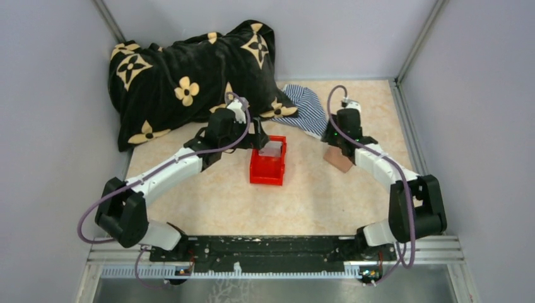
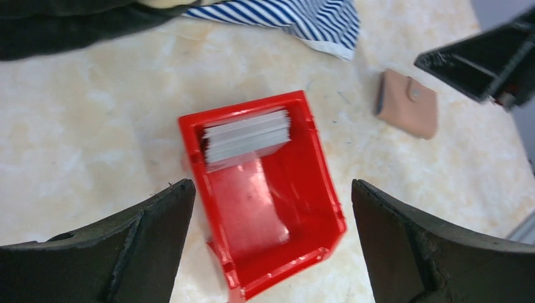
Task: Take the credit cards out of the card holder
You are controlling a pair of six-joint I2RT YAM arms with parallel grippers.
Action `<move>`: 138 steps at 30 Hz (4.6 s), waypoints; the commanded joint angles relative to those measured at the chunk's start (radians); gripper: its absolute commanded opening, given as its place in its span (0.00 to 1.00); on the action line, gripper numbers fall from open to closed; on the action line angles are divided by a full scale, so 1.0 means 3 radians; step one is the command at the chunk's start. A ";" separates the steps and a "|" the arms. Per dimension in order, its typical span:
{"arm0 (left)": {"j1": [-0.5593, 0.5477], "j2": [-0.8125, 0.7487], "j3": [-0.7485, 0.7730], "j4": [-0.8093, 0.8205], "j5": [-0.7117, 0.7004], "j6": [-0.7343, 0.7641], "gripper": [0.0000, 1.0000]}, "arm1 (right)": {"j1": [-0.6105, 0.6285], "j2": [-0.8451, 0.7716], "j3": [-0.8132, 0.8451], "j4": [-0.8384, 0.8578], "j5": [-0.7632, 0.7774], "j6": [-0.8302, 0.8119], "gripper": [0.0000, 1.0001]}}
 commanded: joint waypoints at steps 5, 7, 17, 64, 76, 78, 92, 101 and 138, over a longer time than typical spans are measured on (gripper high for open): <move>-0.0241 -0.0178 -0.0130 0.0105 0.0287 -0.0193 0.99 | -0.0413 0.0511 0.0303 -0.0576 0.0529 -0.0225 0.05; -0.0295 -0.0247 -0.0225 0.0133 0.0295 -0.0230 0.99 | -0.0421 0.0600 0.0278 -0.0540 0.0609 -0.0199 0.03; -0.0475 -0.0504 -0.0538 0.0084 0.0268 -0.0290 0.99 | -0.0660 0.0524 -0.0048 -0.0302 0.0572 -0.0088 0.01; -0.1080 -0.0603 -0.1208 0.0501 0.0029 -0.0879 0.99 | 0.1231 -0.0272 -0.1022 -0.0271 -0.0154 0.1191 0.21; -0.1203 -0.0098 -0.1192 0.0804 -0.0271 -0.0796 0.99 | 0.1351 -0.0406 -0.1205 -0.0232 -0.0148 0.1232 0.21; -0.1198 0.0002 -0.1131 0.0798 -0.0320 -0.0742 0.99 | 0.1349 -0.0384 -0.1213 -0.0196 -0.0156 0.1232 0.21; -0.1075 0.0473 -0.0690 0.0793 -0.0509 -0.0392 0.99 | 0.1348 -0.0361 -0.1206 -0.0127 -0.0164 0.1213 0.22; -0.0988 0.0501 -0.0599 0.0814 -0.0340 -0.0384 0.99 | 0.1348 -0.0448 -0.1191 -0.0135 -0.0117 0.1192 0.22; -0.1229 -0.0541 -0.1650 0.1161 -0.0558 -0.1574 0.94 | 0.1852 -0.1042 -0.1204 -0.0838 0.0584 0.1273 0.17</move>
